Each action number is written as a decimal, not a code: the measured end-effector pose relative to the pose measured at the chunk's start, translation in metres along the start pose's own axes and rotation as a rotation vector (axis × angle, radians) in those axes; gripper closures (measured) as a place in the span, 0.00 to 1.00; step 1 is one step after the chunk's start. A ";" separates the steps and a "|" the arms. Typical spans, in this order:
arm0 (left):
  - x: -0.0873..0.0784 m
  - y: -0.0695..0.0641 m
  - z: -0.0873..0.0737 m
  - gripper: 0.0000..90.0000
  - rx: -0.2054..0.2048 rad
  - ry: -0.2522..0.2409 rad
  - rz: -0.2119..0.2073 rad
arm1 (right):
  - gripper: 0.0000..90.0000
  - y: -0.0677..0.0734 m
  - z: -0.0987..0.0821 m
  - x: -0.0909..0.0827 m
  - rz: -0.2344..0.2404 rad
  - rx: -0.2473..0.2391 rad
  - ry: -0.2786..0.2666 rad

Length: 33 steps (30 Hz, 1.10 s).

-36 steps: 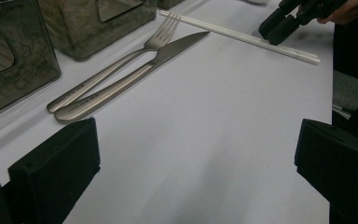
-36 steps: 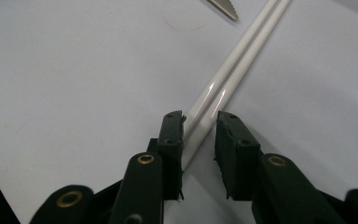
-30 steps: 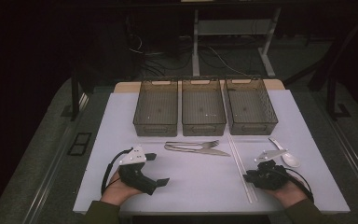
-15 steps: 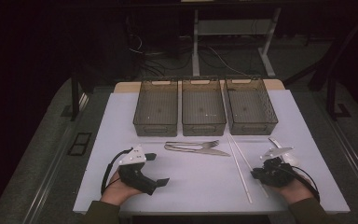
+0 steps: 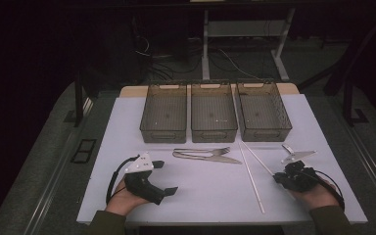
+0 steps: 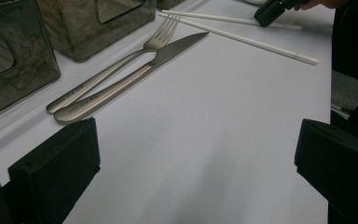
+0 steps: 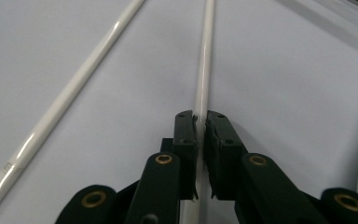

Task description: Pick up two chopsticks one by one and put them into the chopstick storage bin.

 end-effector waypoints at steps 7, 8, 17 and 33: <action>0.001 0.000 0.000 0.00 -0.002 0.000 -0.002 | 0.88 -0.005 0.003 -0.002 0.024 0.002 -0.012; 0.001 0.000 0.000 0.00 -0.004 0.000 -0.002 | 0.87 -0.006 0.005 -0.005 0.033 0.007 -0.028; 0.001 0.000 0.000 0.00 -0.004 0.000 -0.002 | 0.86 -0.008 0.028 0.012 0.038 0.013 -0.018; 0.000 0.001 0.000 0.00 0.002 -0.006 -0.001 | 0.94 -0.008 0.026 0.013 0.030 0.024 -0.012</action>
Point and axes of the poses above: each handheld gripper's, and its own axes: x roughly forward along the jaws, z roughly out of its top, y roughly to its left, the point moved 3 cm from there along x, roughly forward along the jaws, and after that the axes turned 7 degrees about y, right-handed, at the moved point
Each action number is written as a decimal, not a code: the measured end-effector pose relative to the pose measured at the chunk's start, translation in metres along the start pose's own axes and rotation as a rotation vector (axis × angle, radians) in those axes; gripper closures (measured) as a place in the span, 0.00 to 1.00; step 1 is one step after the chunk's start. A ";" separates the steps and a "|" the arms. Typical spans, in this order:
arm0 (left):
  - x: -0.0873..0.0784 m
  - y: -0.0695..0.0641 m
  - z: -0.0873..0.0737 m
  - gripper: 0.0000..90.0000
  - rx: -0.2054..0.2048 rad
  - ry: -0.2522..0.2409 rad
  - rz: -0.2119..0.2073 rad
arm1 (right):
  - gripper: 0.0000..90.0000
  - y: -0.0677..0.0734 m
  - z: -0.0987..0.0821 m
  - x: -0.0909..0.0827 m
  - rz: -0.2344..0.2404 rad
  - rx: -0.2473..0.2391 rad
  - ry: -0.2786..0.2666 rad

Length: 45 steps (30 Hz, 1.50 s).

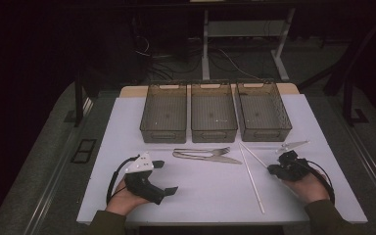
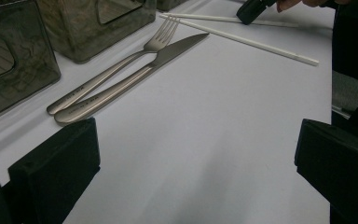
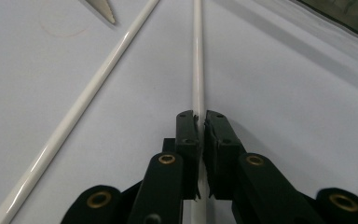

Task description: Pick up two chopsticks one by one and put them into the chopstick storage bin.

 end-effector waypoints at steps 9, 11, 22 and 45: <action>-0.001 0.000 0.000 0.00 0.003 -0.008 0.003 | 0.94 -0.007 -0.007 -0.010 0.067 0.031 -0.042; -0.001 0.000 0.001 0.00 0.006 -0.011 0.003 | 0.94 -0.008 -0.007 -0.014 0.085 0.041 -0.066; -0.001 0.000 0.001 0.00 0.005 -0.014 0.001 | 0.94 -0.011 -0.005 -0.031 0.128 0.036 -0.176; -0.001 0.000 0.002 0.00 0.004 -0.031 0.009 | 0.94 -0.011 0.019 -0.064 0.141 0.009 -0.348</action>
Point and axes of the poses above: each handheld gripper's, and its own axes: x roughly forward along the jaws, z roughly out of its top, y roughly to its left, the point moved 3 cm from there along x, roughly forward along the jaws, and after that the axes turned 7 degrees about y, right-handed, at the moved point
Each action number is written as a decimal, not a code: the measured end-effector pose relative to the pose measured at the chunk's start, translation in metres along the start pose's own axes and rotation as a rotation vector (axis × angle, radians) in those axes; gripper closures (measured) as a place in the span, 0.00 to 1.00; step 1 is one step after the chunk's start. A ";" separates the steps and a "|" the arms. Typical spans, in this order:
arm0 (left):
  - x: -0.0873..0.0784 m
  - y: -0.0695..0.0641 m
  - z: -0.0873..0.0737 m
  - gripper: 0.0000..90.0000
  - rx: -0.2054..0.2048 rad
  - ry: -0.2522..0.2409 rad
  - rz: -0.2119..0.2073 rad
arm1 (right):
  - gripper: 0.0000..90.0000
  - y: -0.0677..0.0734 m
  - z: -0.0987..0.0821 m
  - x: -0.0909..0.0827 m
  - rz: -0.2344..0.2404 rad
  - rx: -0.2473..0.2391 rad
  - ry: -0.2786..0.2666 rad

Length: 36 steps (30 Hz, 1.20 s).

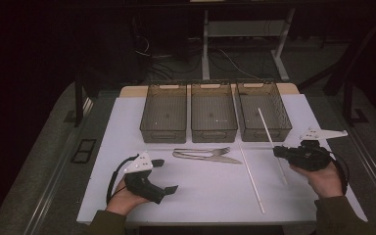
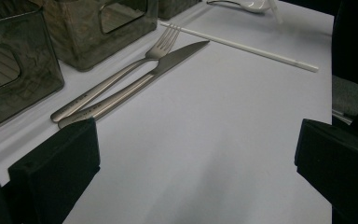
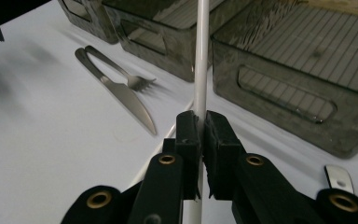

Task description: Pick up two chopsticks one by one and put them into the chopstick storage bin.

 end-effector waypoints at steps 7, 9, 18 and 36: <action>0.001 0.003 0.002 0.00 -0.017 -0.010 -0.001 | 0.94 0.002 0.024 0.008 0.014 -0.019 -0.029; 0.001 0.003 0.002 0.00 -0.020 -0.012 0.004 | 0.94 0.004 0.031 0.011 0.018 -0.025 -0.037; 0.004 0.004 0.001 0.00 0.007 -0.023 0.015 | 0.94 0.015 0.062 0.038 0.047 -0.063 -0.024; 0.005 0.002 0.000 0.00 0.020 -0.029 0.011 | 0.94 0.044 0.145 0.072 0.095 -0.096 -0.037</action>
Point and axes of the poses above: each handheld gripper's, and its own axes: x roughly forward along the jaws, z roughly out of its top, y roughly to its left, the point moved 3 cm from there along x, roughly forward along the jaws, and after that the axes turned 7 degrees about y, right-handed, at the moved point
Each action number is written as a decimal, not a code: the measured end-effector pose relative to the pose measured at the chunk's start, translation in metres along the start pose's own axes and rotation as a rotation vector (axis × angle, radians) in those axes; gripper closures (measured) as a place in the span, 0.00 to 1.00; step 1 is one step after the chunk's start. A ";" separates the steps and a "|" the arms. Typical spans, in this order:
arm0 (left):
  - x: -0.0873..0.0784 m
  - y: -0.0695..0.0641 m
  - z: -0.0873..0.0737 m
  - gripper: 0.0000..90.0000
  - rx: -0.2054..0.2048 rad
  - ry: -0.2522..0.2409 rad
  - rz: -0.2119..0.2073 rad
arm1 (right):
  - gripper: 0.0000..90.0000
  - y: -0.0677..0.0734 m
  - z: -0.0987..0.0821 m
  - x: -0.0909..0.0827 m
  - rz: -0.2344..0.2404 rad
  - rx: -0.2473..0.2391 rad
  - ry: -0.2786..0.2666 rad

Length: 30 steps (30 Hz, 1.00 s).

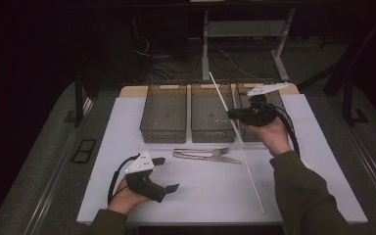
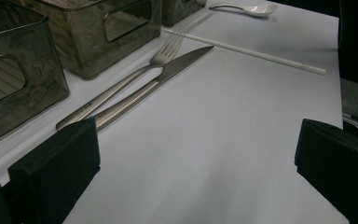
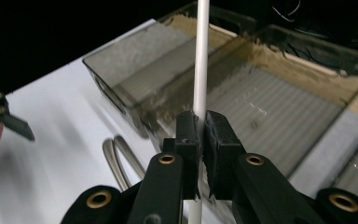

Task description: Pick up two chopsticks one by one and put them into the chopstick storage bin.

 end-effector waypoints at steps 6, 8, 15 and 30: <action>0.000 -0.001 0.001 0.00 -0.011 -0.011 -0.008 | 0.94 0.012 0.031 0.019 0.012 -0.020 -0.001; -0.001 0.000 0.001 0.00 -0.005 -0.007 -0.009 | 0.94 0.017 0.041 0.029 0.018 -0.028 0.000; -0.002 0.001 0.001 0.00 -0.005 -0.017 -0.012 | 0.94 0.035 0.067 0.065 0.045 -0.043 0.023; -0.004 0.001 0.001 0.00 -0.007 -0.023 -0.009 | 0.94 0.055 0.107 0.124 0.057 -0.014 0.035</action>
Point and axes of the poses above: each handheld gripper's, and its own axes: x roughly forward along the jaws, z roughly out of its top, y roughly to its left, the point moved 3 cm from there along x, roughly forward along the jaws, and after that the axes turned 7 degrees about y, right-handed, at the moved point
